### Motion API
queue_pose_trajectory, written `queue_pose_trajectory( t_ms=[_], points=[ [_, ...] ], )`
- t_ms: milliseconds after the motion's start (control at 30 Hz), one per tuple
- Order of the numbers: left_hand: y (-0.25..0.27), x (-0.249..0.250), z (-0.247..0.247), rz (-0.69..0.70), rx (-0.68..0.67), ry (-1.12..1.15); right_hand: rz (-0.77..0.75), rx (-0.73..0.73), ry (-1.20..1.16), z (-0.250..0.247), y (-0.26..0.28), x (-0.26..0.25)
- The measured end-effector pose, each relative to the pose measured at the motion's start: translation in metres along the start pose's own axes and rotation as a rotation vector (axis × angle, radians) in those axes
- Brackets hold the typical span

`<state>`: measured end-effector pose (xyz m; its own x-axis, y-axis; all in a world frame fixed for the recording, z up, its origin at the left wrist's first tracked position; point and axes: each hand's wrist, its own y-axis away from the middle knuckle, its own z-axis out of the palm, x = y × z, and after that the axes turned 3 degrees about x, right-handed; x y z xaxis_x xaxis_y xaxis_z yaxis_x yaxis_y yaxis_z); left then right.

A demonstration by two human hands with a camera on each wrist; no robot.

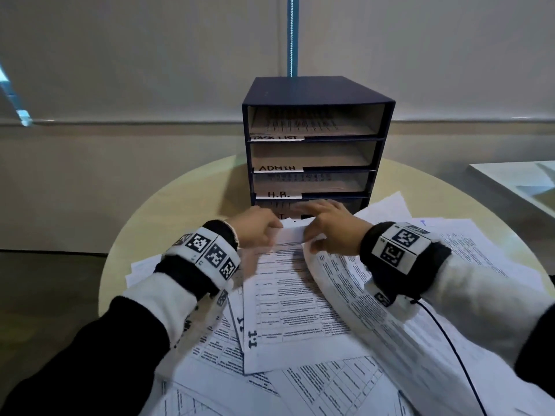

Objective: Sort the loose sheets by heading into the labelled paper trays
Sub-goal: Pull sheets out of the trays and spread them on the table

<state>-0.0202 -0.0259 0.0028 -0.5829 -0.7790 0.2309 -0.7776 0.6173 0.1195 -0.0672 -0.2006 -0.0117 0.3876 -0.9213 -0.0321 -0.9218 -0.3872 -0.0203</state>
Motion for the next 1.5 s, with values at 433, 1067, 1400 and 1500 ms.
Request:
queue_pose_trajectory(
  t_ms=[433, 1067, 1400, 1500],
  points=[
    [-0.007, -0.026, 0.015, -0.325, -0.225, 0.233, 0.28, 0.081, -0.353, -0.009, 0.024, 0.038],
    [-0.009, -0.038, 0.031, -0.339, 0.178, 1.397, 0.574, 0.032, -0.341, 0.006, 0.048, 0.073],
    [-0.007, -0.021, 0.046, -0.363, 0.066, 1.107, 0.473, 0.03, -0.255, 0.01, 0.051, 0.071],
    [-0.006, -0.019, 0.032, -0.307, 0.082, 0.759, 0.414, 0.167, -0.158, 0.008, 0.051, 0.066]
  ],
)
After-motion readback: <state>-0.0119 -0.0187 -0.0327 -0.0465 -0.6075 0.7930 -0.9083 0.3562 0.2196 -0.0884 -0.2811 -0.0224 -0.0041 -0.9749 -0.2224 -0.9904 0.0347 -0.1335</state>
